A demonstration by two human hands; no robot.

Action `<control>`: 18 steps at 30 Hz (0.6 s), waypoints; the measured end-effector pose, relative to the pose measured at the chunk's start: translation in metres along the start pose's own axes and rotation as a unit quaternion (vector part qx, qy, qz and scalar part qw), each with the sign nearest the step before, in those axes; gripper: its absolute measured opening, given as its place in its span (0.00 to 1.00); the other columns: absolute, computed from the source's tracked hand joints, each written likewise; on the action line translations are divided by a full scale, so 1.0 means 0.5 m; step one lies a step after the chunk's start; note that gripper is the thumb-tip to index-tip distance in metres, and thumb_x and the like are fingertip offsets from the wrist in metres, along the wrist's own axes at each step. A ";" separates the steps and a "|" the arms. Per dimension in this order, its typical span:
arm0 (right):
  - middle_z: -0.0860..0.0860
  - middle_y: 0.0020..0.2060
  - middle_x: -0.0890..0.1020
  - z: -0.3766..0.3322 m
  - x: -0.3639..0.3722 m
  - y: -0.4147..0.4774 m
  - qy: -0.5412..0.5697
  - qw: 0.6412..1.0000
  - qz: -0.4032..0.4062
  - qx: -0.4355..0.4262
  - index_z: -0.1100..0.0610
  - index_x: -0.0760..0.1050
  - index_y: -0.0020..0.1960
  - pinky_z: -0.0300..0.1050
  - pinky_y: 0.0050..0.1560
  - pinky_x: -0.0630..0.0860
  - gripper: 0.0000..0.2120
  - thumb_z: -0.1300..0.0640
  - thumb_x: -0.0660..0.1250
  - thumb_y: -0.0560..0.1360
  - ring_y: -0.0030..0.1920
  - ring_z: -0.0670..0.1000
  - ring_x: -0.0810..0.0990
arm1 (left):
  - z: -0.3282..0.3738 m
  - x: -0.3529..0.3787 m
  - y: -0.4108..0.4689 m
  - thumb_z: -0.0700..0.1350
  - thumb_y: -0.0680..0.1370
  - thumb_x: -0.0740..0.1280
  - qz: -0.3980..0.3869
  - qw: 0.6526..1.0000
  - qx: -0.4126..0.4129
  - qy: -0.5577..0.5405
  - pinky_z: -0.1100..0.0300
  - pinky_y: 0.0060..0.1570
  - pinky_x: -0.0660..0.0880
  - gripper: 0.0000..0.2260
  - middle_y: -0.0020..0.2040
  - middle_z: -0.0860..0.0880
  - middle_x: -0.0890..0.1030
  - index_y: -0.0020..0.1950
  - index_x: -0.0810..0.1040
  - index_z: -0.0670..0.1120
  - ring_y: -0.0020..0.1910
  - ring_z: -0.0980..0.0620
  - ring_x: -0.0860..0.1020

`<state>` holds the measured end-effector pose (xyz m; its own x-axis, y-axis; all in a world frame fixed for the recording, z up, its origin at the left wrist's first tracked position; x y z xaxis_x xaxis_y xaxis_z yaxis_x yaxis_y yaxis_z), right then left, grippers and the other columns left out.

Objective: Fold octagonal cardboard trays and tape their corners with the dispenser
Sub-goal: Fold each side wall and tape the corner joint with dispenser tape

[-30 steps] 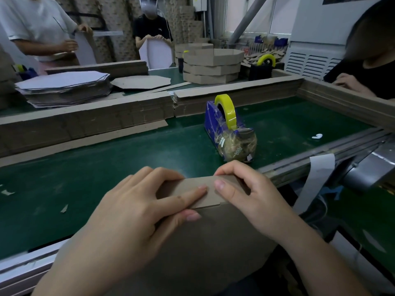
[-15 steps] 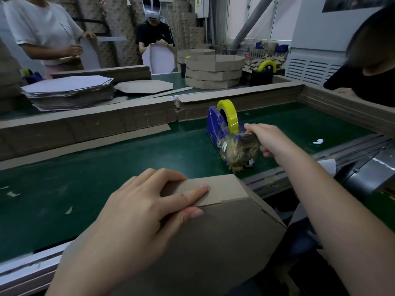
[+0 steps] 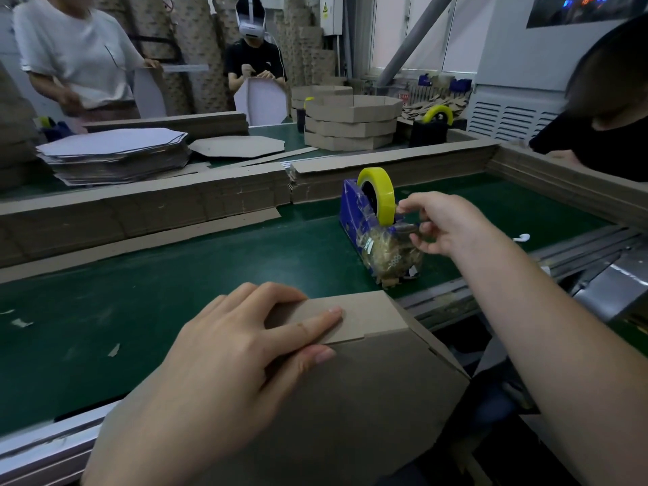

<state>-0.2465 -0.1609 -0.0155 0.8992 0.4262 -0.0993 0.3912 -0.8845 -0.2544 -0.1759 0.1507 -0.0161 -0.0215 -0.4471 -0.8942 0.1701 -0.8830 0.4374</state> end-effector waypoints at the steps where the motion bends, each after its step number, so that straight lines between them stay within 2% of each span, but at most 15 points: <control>1: 0.50 0.39 0.74 0.004 0.002 -0.003 0.015 1.000 0.007 -0.004 0.56 0.80 0.39 0.40 0.32 0.74 0.02 0.60 0.73 0.68 0.34 0.45 0.69 | 0.000 0.000 0.000 0.60 0.78 0.56 0.000 1.000 -0.001 0.000 0.59 0.39 0.74 0.17 0.53 0.54 0.80 0.62 0.79 0.62 0.48 0.51 0.79; 6: 0.49 0.34 0.77 0.032 0.010 -0.019 0.093 0.992 0.041 -0.071 0.57 0.77 0.34 0.38 0.33 0.74 0.06 0.64 0.70 0.68 0.33 0.45 0.73 | 0.001 -0.001 0.003 0.60 0.78 0.56 -0.003 1.000 -0.005 -0.004 0.58 0.38 0.75 0.17 0.53 0.54 0.80 0.62 0.79 0.61 0.47 0.51 0.79; 9: 0.49 0.30 0.75 0.049 0.012 -0.024 0.113 0.986 0.047 -0.116 0.57 0.73 0.29 0.40 0.37 0.73 0.11 0.65 0.68 0.69 0.35 0.46 0.73 | 0.004 -0.001 0.005 0.60 0.78 0.56 -0.003 1.000 -0.008 -0.009 0.59 0.38 0.74 0.18 0.52 0.54 0.80 0.62 0.79 0.61 0.47 0.51 0.79; 13: 0.46 0.22 0.70 0.081 0.008 -0.027 0.116 0.979 0.045 -0.160 0.53 0.68 0.19 0.47 0.42 0.71 0.21 0.68 0.65 0.68 0.33 0.49 0.69 | 0.007 -0.001 0.005 0.59 0.78 0.56 0.003 1.000 -0.007 -0.007 0.61 0.39 0.73 0.17 0.52 0.54 0.80 0.61 0.80 0.61 0.47 0.51 0.79; 18: 0.45 0.20 0.68 0.103 0.005 -0.036 0.144 0.969 0.035 -0.197 0.53 0.66 0.18 0.48 0.42 0.68 0.24 0.69 0.64 0.69 0.32 0.48 0.67 | 0.007 -0.001 0.006 0.60 0.78 0.56 0.000 1.000 -0.008 -0.014 0.59 0.39 0.75 0.17 0.53 0.54 0.80 0.61 0.80 0.61 0.48 0.52 0.79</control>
<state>-0.2615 -0.1341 -0.0607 0.9216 0.3420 0.1838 0.3208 -0.9374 0.1356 -0.1789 0.1479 -0.0139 -0.0491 -0.4508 -0.8913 0.1852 -0.8810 0.4354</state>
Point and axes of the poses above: each hand's wrist, its own y-axis towards the middle knuckle, its own x-axis out of the palm, z = x × y, the point moved 1 cm from there along y, towards the middle knuckle
